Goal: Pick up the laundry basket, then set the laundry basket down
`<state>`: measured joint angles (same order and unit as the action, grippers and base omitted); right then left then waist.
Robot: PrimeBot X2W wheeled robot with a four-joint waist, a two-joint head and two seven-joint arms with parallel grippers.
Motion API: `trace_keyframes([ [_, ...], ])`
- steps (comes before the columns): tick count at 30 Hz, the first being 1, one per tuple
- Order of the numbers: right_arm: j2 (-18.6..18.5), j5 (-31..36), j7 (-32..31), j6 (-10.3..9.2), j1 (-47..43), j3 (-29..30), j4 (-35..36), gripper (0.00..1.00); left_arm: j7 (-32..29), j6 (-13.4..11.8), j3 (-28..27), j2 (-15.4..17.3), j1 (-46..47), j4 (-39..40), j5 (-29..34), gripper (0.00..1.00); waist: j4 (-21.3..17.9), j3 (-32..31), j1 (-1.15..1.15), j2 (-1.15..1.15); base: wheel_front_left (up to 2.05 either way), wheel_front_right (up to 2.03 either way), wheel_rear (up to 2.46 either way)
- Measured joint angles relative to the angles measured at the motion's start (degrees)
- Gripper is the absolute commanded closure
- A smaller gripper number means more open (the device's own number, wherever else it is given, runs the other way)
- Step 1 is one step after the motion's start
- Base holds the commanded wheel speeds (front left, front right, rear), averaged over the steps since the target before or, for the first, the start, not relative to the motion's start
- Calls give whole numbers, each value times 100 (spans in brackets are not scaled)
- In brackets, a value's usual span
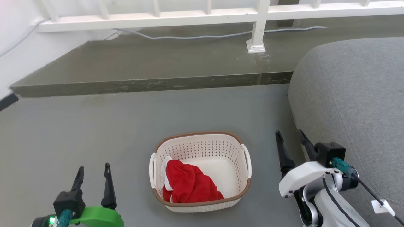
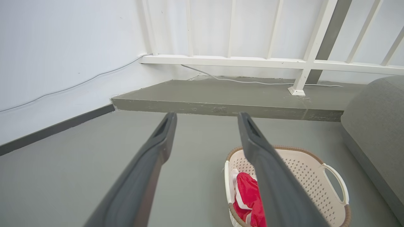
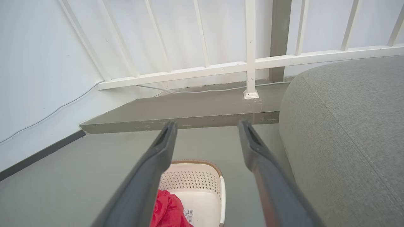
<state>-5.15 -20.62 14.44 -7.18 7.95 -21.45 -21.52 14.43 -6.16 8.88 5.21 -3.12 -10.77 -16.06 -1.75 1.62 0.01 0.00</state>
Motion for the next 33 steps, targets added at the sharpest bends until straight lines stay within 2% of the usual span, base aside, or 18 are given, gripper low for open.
trace_keyframes([
  [29,140,307,-1,0,-397,311,611,0,0,-1,-179,-53,-426,615,297,0,-5,67,0,0,0,0,0],
  [30,142,311,-1,0,-402,330,625,100,0,-1,-186,-54,-426,637,327,100,-9,76,0,0,0,0,0],
  [33,158,303,-4,3,-482,301,453,100,-12,1,-131,-103,-432,431,322,100,-9,79,0,0,0,0,0],
])
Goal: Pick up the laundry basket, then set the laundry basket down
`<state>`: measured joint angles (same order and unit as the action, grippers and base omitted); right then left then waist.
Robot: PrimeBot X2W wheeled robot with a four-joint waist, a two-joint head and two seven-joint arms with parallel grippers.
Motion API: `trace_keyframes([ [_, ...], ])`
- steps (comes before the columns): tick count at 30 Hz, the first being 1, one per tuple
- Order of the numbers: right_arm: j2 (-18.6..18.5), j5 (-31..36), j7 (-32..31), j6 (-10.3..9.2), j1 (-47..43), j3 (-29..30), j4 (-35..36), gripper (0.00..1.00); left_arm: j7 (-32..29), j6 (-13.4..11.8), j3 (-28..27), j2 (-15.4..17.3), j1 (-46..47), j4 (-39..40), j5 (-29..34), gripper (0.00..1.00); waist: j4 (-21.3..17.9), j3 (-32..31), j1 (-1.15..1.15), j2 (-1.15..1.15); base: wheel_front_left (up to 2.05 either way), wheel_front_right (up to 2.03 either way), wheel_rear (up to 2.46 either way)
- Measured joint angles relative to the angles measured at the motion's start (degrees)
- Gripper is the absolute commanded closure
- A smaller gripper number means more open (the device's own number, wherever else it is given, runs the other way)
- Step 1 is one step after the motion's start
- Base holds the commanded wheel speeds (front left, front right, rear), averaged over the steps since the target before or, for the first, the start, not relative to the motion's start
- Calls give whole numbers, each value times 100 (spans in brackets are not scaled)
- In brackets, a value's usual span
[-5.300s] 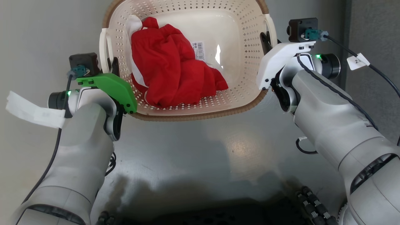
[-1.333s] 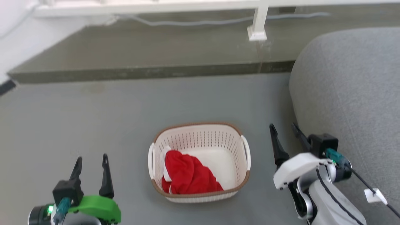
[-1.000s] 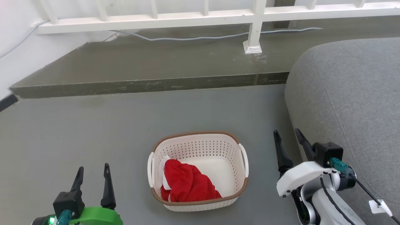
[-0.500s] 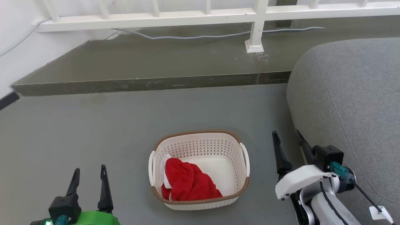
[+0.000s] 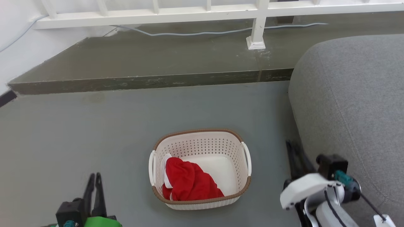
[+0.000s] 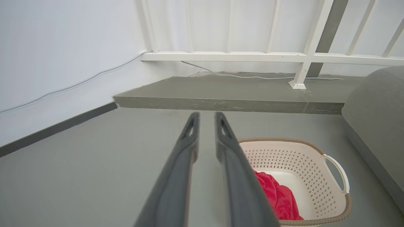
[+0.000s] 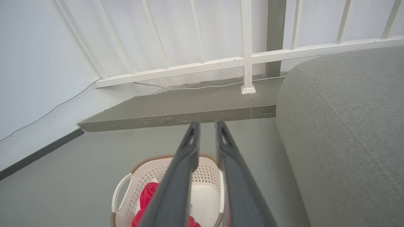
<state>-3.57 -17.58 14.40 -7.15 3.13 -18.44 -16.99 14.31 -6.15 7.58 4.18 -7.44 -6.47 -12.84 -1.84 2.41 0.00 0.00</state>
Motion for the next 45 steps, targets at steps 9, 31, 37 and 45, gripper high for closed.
trace_keyframes([
  [9,8,-328,-10,75,-189,37,-41,100,-16,63,12,-49,-7,-100,-330,100,13,-14,0,0,0,0,0],
  [31,14,-2142,-408,316,-222,545,120,100,-428,320,-185,-99,15,-198,-2243,100,54,-58,0,0,0,0,0],
  [37,2,-2587,-532,411,-222,690,131,100,-579,417,-231,-98,46,-229,-2683,100,65,-71,0,0,0,0,0],
  [45,-5,-3209,-659,506,-221,867,146,100,-732,497,-338,-96,177,-283,-3341,100,79,-88,0,0,0,0,0],
])
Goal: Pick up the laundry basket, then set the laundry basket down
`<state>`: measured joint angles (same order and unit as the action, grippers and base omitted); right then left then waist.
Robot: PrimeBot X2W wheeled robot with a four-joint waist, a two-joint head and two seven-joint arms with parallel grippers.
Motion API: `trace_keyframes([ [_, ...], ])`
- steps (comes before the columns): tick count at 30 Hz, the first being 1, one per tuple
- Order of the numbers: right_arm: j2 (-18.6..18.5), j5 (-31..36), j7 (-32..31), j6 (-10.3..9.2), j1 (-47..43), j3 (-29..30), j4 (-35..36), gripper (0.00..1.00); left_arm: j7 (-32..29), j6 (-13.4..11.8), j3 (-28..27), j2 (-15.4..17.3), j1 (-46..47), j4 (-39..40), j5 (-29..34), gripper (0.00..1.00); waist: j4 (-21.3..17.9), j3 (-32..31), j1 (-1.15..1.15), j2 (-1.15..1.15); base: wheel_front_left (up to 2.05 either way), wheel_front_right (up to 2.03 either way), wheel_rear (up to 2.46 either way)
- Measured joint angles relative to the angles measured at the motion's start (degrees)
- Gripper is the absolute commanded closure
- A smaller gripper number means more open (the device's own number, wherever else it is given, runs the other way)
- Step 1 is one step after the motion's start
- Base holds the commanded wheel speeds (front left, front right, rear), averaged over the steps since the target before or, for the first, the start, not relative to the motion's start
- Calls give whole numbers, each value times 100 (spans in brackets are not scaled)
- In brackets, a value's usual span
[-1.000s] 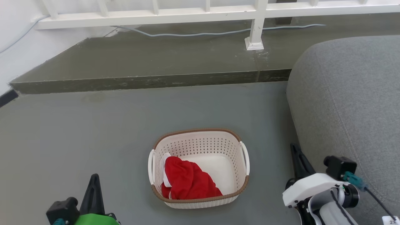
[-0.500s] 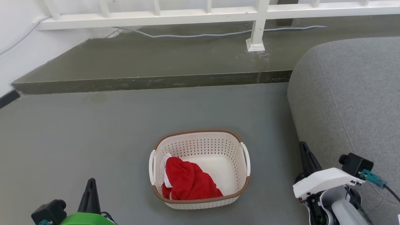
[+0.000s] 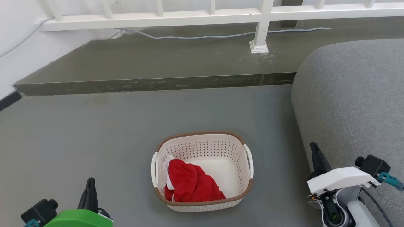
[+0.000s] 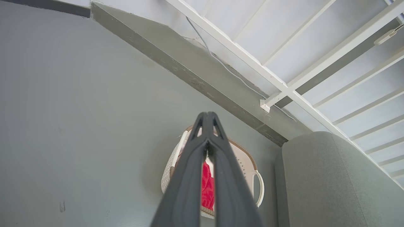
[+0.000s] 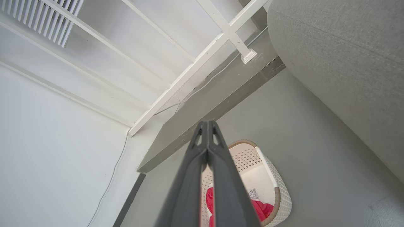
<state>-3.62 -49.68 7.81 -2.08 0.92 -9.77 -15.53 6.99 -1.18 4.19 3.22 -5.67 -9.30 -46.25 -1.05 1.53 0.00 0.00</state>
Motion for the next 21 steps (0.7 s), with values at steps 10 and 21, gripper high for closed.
trace_keyframes([
  [10,-22,-757,-189,141,4,218,3,100,-198,124,-75,7,119,-121,-776,100,18,-22,0,0,0,0,0],
  [21,-42,-1583,-385,296,20,446,5,100,-396,257,-207,12,265,-219,-1686,100,37,-47,0,0,0,0,0],
])
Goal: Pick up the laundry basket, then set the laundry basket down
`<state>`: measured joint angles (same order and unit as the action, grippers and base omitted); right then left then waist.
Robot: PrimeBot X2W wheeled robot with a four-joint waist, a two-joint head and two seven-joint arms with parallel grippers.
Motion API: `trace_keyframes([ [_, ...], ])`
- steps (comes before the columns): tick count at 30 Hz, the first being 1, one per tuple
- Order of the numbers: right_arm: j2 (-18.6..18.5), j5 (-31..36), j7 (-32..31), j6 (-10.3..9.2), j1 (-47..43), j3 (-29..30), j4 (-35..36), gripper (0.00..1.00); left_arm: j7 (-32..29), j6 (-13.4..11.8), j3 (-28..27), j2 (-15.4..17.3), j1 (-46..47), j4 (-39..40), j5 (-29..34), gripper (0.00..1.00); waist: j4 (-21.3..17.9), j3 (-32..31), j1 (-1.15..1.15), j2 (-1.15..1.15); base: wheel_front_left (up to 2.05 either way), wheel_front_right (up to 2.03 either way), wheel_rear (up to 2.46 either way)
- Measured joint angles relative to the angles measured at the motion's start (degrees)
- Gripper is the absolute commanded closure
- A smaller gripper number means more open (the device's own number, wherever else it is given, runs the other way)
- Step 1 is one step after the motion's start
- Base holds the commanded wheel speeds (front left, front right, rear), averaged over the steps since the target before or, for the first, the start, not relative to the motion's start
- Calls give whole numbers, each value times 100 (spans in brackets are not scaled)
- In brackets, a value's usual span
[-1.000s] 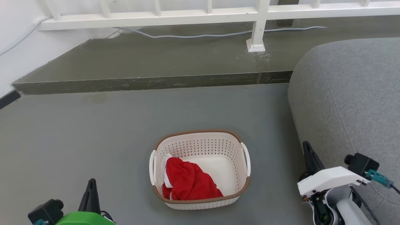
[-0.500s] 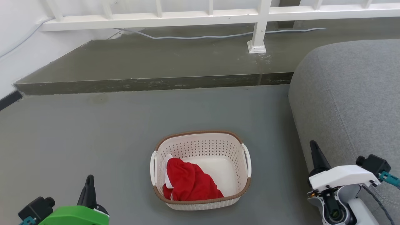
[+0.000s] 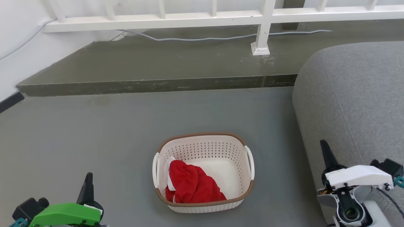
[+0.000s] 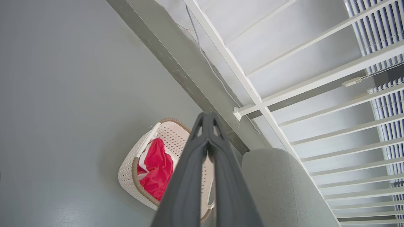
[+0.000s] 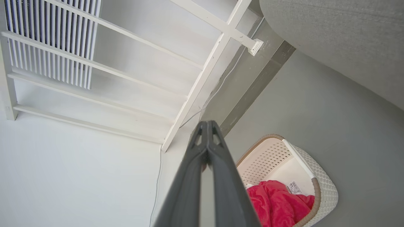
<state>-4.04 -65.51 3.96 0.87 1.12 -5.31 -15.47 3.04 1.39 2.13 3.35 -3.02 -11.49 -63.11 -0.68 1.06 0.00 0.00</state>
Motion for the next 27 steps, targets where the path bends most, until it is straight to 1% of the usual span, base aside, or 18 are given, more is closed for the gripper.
trace_keyframes([
  [6,-10,-466,-108,69,27,143,0,100,-108,86,-38,2,86,-78,-448,100,11,-14,0,0,0,0,0],
  [11,-12,-840,-199,164,72,246,0,100,-205,168,-80,3,147,-109,-828,100,20,-25,0,0,0,0,0],
  [17,-27,-1283,-298,218,75,370,0,100,-304,257,-169,3,222,-154,-1314,100,30,-39,0,0,0,0,0],
  [19,-29,-1432,-325,272,76,417,0,100,-356,270,-187,3,248,-190,-1483,100,34,-43,0,0,0,0,0],
  [21,-33,-1590,-370,281,77,469,0,100,-377,299,-198,3,302,-229,-1622,100,37,-48,0,0,0,0,0],
  [27,-45,-2023,-454,390,85,588,0,100,-470,371,-237,3,390,-279,-2109,100,48,-62,0,0,0,0,0],
])
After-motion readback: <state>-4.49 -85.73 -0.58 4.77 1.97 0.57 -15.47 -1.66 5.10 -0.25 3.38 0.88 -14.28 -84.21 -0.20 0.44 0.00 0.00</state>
